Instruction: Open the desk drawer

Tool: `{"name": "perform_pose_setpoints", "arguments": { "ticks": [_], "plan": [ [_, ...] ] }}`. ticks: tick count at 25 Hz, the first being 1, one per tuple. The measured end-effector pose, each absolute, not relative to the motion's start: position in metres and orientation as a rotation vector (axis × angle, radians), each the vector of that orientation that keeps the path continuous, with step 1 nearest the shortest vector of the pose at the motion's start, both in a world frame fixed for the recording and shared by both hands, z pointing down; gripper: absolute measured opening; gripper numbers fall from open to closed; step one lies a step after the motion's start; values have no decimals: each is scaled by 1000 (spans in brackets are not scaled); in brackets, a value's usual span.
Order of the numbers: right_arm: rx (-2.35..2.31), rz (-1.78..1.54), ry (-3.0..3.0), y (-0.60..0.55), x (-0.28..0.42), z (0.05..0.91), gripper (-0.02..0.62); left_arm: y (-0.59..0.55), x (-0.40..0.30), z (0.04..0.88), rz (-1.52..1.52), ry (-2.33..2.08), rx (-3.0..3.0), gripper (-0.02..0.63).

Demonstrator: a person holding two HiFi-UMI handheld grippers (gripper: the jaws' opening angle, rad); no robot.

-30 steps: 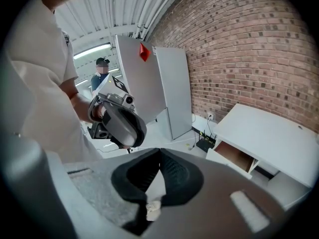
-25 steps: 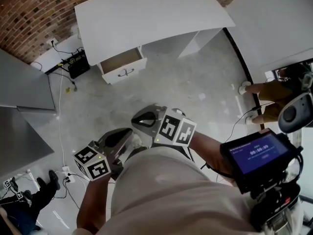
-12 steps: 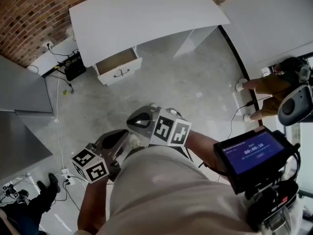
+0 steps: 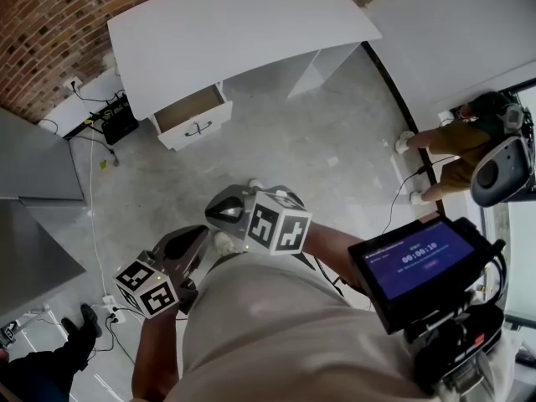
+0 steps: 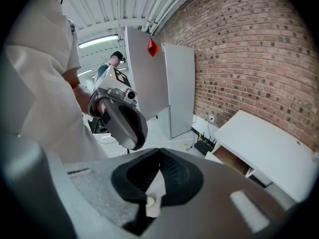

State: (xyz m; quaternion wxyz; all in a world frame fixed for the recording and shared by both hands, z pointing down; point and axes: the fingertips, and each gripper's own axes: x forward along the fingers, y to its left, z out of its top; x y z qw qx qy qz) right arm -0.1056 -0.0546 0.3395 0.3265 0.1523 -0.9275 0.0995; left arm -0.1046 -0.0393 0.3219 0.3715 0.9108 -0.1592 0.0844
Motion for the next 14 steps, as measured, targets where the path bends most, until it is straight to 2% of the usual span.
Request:
{"name": "perform_pose_setpoints", "arguments": {
  "ticks": [14],
  "plan": [
    [423,249,-2393,-71,-109,341,3,-55,-116,324,215,-408,2341,3]
  ]
}}
